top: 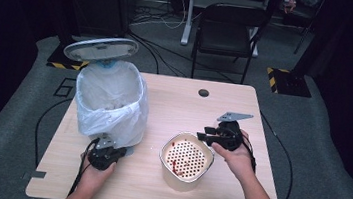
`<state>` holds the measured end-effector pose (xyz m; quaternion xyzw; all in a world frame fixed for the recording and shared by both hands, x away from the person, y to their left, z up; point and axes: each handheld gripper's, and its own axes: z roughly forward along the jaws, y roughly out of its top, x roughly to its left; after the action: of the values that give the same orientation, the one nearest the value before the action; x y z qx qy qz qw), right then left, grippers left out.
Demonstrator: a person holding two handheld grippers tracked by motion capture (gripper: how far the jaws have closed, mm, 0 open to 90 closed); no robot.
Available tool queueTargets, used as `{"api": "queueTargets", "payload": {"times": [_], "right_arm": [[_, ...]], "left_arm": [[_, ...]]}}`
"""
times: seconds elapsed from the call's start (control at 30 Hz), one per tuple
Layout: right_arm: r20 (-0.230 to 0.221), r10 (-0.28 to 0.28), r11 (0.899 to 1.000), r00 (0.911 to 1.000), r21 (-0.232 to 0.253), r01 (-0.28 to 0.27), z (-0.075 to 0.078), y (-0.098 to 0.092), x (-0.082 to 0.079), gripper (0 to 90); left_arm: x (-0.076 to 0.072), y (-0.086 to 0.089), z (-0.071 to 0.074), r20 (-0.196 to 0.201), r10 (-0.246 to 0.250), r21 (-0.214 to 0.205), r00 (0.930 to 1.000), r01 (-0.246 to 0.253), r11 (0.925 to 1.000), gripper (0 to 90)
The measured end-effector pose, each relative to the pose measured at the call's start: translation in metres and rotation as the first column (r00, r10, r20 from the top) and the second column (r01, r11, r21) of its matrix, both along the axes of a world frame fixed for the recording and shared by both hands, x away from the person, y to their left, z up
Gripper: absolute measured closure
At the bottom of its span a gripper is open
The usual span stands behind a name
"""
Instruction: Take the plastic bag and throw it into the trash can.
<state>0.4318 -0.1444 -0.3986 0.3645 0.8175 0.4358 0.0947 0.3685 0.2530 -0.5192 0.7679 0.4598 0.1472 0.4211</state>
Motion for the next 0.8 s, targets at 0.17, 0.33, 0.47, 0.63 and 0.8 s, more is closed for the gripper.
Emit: {"api": "queueTargets", "payload": {"times": [0.17, 0.33, 0.47, 0.63, 0.8], "right_arm": [[0.022, -0.071, 0.997, 0.9972, 0.0, 0.071, 0.005, -0.013, 0.007, 47.7], [0.03, -0.148, 0.989, 0.9885, -0.002, 0.148, 0.002, -0.028, 0.013, 38.7], [0.042, -0.199, 0.98, 0.9792, -0.004, 0.199, -0.002, -0.038, 0.017, 29.8], [0.039, -0.234, 0.972, 0.9715, -0.022, 0.235, -0.009, -0.046, 0.02, 19.4], [0.036, -0.261, 0.963, 0.9645, -0.05, 0.263, -0.018, -0.05, 0.024, 13.3]], "left_arm": [[0.0, 0.0, 0.0, 0.0, 0.001, -0.002, 1.0, -0.001, 1.0, 90.0], [0.0, 0.0, 0.0, 0.0, 0.0, -0.002, 1.0, 0.0, 1.0, 90.0], [0.0, 0.0, 0.0, 0.0, 0.0, -0.003, 1.0, 0.0, 1.0, 90.0], [0.0, 0.0, 0.0, 0.0, 0.0, -0.003, 1.0, 0.0, 1.0, 90.0], [0.0, 0.0, 0.0, 0.0, 0.0, -0.003, 1.0, 0.0, 1.0, 90.0]]}}
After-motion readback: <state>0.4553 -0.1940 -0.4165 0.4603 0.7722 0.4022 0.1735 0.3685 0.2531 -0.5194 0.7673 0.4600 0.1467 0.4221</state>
